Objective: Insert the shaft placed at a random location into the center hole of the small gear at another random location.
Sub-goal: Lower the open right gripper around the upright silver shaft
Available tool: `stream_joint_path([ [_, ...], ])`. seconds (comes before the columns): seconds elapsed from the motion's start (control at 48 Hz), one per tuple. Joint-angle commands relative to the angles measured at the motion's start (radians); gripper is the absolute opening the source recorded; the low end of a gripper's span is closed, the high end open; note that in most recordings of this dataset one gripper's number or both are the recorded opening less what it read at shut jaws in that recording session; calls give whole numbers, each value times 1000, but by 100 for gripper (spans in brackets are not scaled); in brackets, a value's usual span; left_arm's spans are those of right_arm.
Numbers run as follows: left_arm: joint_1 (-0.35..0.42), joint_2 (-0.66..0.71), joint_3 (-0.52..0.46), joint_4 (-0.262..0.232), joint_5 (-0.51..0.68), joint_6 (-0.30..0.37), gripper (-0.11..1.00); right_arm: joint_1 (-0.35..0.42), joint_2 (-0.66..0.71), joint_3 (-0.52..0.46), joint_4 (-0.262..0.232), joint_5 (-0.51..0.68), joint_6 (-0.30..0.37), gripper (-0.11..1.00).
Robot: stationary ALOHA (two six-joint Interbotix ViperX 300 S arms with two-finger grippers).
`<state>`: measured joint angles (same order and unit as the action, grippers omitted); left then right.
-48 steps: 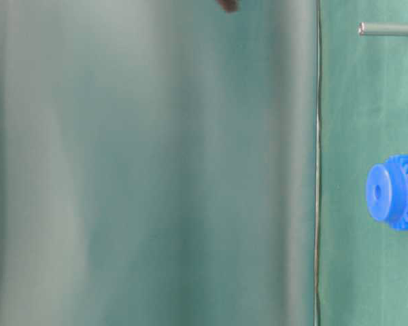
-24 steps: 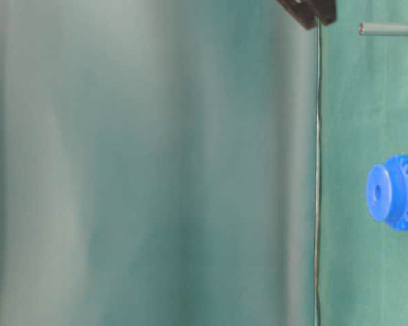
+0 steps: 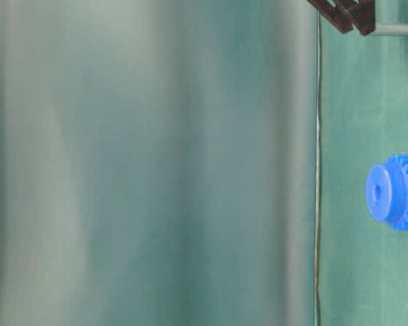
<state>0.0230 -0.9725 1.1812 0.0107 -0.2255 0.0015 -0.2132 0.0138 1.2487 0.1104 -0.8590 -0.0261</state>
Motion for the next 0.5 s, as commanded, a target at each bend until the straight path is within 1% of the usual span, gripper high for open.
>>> stream_joint_path([
  [0.0,3,6,-18,3,-5,-2,0,-3,3,-20,5,-17,-14,80],
  [0.208,3,6,-17,3,-5,-2,0,-3,21,-34,5,-15,-14,79],
  [0.313,3,8,-17,3,-5,-2,0,-5,26,-37,5,-12,-14,71],
  [0.354,3,8,-17,3,-5,-2,0,-3,28,-37,6,-12,-14,66],
  [0.375,3,8,-17,3,-5,-2,0,-5,28,-38,5,-11,-14,62],
  [0.438,5,6,-17,3,-5,-2,0,-5,28,-38,5,-6,-15,46],
  [0.479,3,8,-17,3,-5,-2,0,-6,28,-37,6,-3,-17,32],
])
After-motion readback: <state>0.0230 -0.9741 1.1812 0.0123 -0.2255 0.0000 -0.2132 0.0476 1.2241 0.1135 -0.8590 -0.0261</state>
